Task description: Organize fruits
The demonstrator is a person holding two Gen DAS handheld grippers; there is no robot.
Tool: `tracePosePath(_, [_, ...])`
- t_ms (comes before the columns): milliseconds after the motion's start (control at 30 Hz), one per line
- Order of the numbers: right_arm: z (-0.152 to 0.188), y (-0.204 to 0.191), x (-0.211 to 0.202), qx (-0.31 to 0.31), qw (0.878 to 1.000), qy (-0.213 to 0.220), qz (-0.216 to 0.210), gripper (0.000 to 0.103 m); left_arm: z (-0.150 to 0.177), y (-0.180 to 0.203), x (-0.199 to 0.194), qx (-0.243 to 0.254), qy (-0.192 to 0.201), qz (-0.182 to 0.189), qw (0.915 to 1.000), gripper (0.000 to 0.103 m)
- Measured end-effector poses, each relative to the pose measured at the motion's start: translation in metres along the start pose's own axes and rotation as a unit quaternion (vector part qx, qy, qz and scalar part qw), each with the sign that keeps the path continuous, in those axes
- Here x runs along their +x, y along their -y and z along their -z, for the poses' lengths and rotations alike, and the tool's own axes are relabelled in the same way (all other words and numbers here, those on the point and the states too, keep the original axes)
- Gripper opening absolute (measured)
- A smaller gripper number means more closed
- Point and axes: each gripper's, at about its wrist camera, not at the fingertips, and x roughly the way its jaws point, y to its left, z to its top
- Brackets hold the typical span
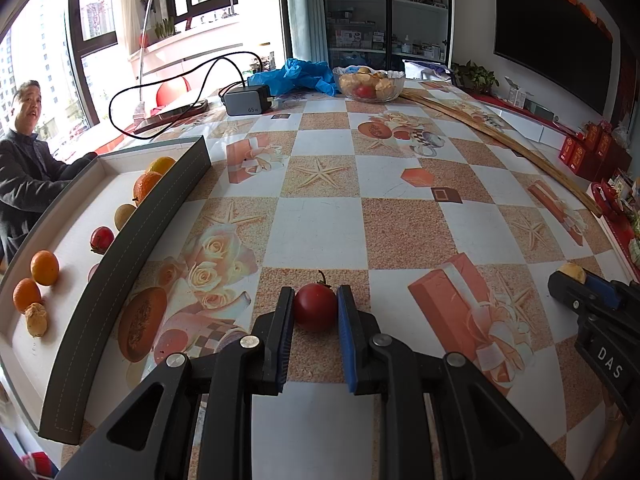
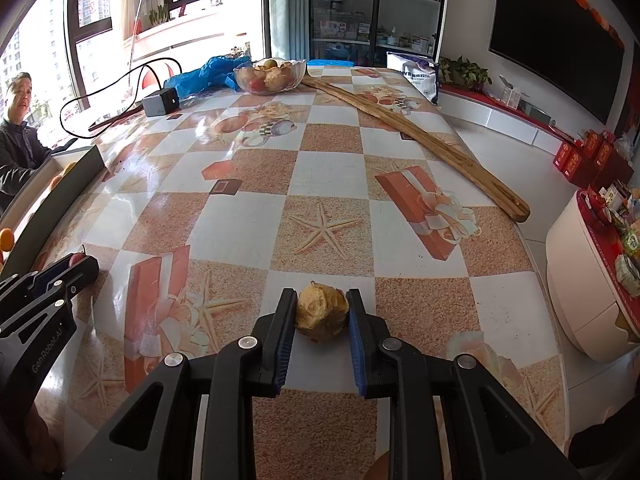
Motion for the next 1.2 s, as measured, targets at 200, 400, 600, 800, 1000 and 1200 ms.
tracePosePath(200, [-0.0001,-0.0005,0.0002,0.0,1.0,0.0,0.0,0.025,0.0001,0.0001,0.0,0.0,0.0,0.0,1.0,0.023])
tracePosePath(400, [-0.0002,-0.0011,0.0003,0.0,1.0,0.0,0.0,0.025,0.0001,0.0001,0.0002,0.0,0.0,-0.001,1.0,0.023])
tracePosePath(600, [-0.0001,-0.002,0.0006,-0.001,1.0,0.0,0.0,0.025,0.0,-0.0004,0.0004,-0.001,0.0,0.001,1.0,0.023])
tracePosePath(800, [-0.0002,-0.0021,0.0008,0.002,1.0,0.0,-0.002,0.025,0.0,-0.0015,0.0005,0.002,0.001,-0.003,1.0,0.023])
tracePosePath(1000, [0.0,-0.0018,0.0013,0.002,1.0,0.0,-0.003,0.027,0.0,0.0015,0.0006,0.009,0.003,-0.011,0.9999,0.023])
tracePosePath(1200, [-0.0003,-0.0031,0.0015,0.001,1.0,-0.001,-0.005,0.027,0.0001,0.0016,0.0005,0.011,0.004,-0.013,0.9999,0.023])
